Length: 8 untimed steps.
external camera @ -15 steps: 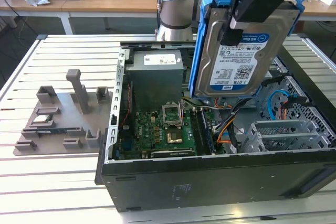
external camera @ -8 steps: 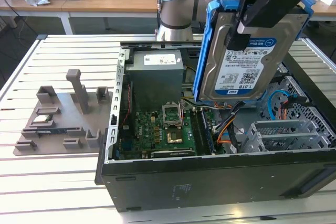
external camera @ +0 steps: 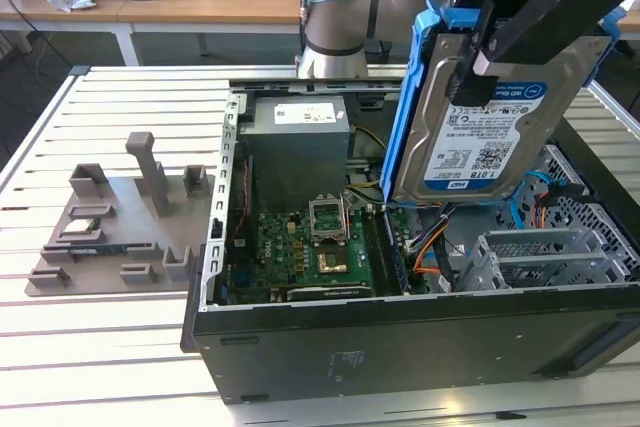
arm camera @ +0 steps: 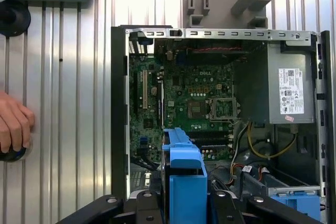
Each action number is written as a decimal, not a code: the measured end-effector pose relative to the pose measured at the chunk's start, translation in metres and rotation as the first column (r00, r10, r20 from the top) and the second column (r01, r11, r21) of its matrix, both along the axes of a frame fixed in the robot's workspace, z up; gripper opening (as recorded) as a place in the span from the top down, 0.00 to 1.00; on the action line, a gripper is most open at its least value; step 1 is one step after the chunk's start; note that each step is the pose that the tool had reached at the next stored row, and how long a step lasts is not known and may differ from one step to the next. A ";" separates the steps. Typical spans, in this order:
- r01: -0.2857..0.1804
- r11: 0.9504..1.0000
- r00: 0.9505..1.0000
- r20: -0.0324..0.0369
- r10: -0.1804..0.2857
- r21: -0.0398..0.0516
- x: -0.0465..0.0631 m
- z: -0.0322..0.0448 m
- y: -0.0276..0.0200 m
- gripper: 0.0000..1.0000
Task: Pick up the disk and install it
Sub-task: 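Pick up the disk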
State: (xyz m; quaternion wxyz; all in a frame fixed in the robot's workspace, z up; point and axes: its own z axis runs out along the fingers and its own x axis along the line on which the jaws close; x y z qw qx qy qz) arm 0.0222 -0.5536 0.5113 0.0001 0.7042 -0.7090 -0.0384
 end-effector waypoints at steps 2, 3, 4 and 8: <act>0.000 1.000 1.000 0.000 0.000 0.000 0.004 -0.0005 -0.0016 0.63; 0.000 1.000 1.000 0.000 0.000 0.000 0.005 -0.0007 -0.0021 0.63; 0.000 1.000 1.000 0.000 0.000 0.000 0.006 -0.0008 -0.0022 0.63; 0.000 1.000 1.000 0.000 0.000 0.000 0.011 -0.0011 -0.0049 0.63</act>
